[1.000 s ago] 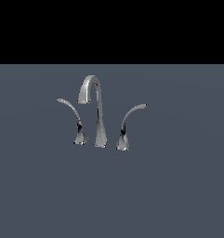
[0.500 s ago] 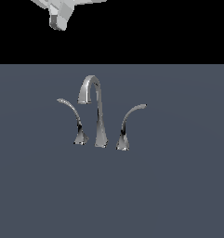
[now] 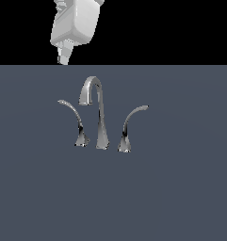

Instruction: Turn on the faucet by rotating a designated handle.

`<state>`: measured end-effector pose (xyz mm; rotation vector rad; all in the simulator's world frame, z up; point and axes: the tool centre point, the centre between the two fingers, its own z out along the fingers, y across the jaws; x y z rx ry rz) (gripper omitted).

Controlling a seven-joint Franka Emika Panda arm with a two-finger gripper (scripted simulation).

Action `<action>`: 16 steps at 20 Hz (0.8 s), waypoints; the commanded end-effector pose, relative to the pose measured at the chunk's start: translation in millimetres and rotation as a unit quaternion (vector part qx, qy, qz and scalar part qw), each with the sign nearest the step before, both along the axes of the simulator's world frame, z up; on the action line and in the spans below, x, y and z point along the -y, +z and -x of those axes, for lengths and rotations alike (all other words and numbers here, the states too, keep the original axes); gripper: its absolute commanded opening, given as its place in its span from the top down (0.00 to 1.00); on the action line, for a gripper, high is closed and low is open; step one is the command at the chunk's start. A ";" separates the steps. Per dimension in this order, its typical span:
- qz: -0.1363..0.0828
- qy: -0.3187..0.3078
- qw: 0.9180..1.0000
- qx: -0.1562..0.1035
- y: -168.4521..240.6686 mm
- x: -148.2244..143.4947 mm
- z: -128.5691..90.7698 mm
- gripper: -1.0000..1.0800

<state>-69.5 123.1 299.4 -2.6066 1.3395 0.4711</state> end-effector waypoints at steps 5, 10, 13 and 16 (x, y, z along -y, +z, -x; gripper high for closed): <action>0.037 -0.100 0.994 -0.023 -40.9 -10.1 -27.2 1.00; 0.071 -0.175 0.982 -0.030 -69.9 -15.3 -46.6 1.00; 0.093 -0.218 0.971 -0.028 -85.5 -17.9 -58.0 1.00; 0.115 -0.260 0.958 -0.022 -99.3 -20.2 -69.3 1.00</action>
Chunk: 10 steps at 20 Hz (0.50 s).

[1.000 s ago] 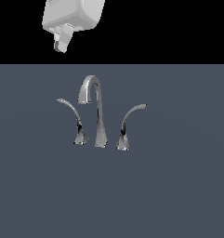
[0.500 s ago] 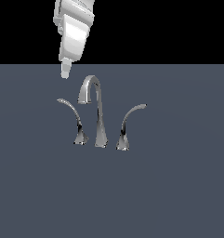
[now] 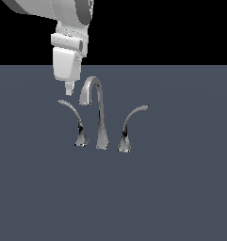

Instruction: Turn on the faucet by rotating a designated handle.

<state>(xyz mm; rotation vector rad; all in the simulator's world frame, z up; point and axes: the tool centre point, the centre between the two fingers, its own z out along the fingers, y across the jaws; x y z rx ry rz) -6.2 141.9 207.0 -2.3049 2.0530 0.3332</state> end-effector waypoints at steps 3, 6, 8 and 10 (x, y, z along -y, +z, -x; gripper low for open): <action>0.036 -0.061 0.997 0.012 -18.0 -3.7 -16.6 1.00; 0.056 -0.092 0.994 0.022 -25.7 -5.8 -25.6 1.00; 0.067 -0.109 0.991 0.029 -29.4 -7.2 -30.7 1.00; 0.075 -0.123 0.989 0.036 -32.1 -8.5 -35.0 1.00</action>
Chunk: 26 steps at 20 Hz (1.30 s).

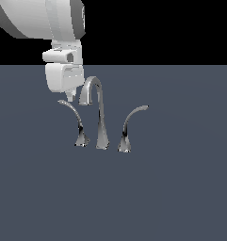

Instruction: Turn on the faucet by rotating a designated handle.

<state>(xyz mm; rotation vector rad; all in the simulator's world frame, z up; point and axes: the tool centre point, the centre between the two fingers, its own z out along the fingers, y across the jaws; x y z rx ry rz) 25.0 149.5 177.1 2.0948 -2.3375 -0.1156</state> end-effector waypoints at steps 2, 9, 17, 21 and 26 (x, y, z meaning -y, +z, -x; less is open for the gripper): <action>0.015 -0.024 1.000 0.012 -4.0 -2.1 -7.4 1.00; 0.028 -0.043 0.998 0.023 -6.8 -4.4 -13.7 1.00; 0.028 -0.043 0.998 0.023 -6.9 -9.9 -5.6 1.00; 0.028 -0.043 0.998 0.023 -7.0 -17.1 4.9 1.00; 0.028 -0.043 0.998 0.023 -7.0 -25.8 18.1 1.00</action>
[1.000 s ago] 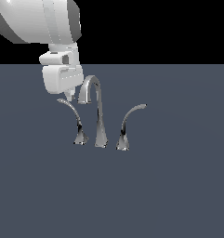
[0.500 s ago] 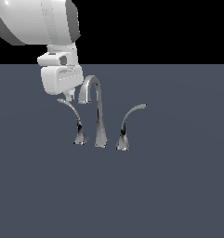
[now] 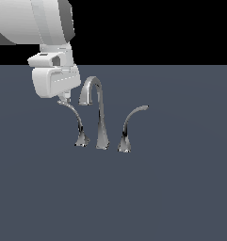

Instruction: Turn on the faucet by rotating a designated handle.

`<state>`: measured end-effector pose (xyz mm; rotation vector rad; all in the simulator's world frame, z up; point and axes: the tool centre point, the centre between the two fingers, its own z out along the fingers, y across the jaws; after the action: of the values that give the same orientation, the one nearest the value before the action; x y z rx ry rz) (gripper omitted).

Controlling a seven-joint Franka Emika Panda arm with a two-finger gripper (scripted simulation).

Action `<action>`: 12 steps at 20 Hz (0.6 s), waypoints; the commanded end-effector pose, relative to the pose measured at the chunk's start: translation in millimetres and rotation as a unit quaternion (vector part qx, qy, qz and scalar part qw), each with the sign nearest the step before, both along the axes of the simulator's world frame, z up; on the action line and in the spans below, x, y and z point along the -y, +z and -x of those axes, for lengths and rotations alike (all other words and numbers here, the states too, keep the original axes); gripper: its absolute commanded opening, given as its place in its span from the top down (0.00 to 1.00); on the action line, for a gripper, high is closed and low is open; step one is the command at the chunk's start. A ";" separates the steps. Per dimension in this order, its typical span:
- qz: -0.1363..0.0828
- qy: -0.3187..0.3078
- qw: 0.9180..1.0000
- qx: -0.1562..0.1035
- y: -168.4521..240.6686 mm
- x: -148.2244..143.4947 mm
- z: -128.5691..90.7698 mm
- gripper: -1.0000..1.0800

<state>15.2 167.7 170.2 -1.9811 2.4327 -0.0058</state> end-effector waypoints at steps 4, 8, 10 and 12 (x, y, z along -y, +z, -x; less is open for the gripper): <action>0.004 -0.001 1.000 0.002 0.0 -2.2 6.1 1.00; 0.003 0.000 1.000 0.001 -0.1 -2.5 16.6 1.00; 0.003 0.001 1.000 0.001 -0.2 -2.6 21.9 1.00; 0.003 0.001 1.000 0.000 -0.2 -2.7 27.0 1.00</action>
<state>-2.6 170.3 170.2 -1.9753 2.4276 -0.0216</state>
